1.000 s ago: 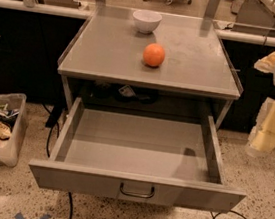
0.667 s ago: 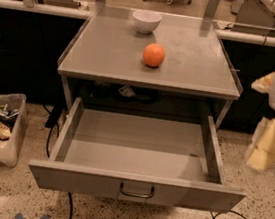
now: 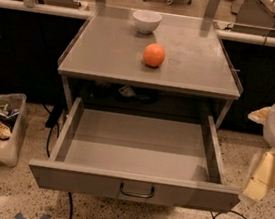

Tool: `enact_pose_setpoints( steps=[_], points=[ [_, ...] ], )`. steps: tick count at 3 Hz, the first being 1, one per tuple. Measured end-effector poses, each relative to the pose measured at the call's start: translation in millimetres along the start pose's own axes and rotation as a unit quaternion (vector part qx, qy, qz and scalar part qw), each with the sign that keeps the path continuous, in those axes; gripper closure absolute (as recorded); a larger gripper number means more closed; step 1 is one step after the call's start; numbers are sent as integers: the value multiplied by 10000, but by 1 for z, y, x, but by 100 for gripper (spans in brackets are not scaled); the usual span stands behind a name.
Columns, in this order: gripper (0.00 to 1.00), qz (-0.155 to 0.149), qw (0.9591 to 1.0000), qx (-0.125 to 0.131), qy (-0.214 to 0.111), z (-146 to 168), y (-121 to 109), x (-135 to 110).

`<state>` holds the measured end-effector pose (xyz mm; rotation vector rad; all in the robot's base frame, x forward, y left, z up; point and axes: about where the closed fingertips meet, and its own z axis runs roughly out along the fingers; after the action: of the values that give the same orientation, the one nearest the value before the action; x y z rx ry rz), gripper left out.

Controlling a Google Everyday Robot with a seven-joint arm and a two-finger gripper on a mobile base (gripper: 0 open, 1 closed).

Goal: Close top drawer

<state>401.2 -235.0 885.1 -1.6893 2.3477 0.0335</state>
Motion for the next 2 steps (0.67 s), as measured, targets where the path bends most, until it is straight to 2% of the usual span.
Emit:
enact_pose_setpoints(
  steps=[1,2],
  points=[
    [0,405,9992,0,-64,39,68,16],
    [0,400,9992,-60,-25,44,71,19]
  ],
)
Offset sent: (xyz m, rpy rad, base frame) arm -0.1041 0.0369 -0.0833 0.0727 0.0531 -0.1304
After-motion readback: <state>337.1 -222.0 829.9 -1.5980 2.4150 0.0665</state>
